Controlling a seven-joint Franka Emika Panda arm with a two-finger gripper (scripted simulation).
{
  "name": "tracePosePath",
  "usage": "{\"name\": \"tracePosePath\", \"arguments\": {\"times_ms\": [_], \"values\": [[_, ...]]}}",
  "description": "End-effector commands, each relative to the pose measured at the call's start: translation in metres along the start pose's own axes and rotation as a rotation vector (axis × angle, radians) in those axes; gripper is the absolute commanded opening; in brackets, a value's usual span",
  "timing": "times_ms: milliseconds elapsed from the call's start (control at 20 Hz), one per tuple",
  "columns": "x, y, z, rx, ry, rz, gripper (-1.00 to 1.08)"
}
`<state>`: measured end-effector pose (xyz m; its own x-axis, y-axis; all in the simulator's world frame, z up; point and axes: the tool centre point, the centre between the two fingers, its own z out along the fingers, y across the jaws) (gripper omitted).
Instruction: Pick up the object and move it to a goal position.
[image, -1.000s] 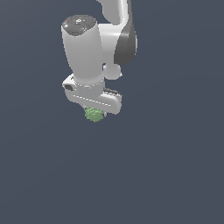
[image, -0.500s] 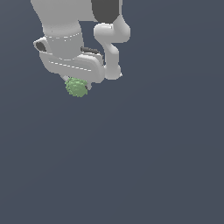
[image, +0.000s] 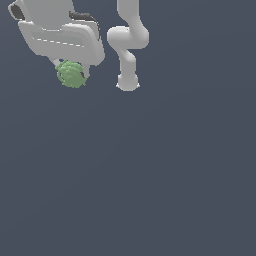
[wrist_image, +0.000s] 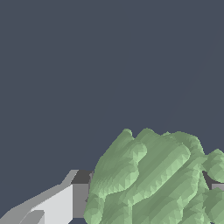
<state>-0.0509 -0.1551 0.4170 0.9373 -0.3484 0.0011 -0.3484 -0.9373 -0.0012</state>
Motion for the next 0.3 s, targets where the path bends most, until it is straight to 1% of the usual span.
{"name": "tracePosePath", "arguments": {"times_ms": [0,250], "values": [[-0.0012,0.0050,-0.0083,-0.001,-0.001,-0.001,-1.00],[-0.0009,0.0081,-0.0135,-0.001,-0.001,-0.002,-1.00]]}}
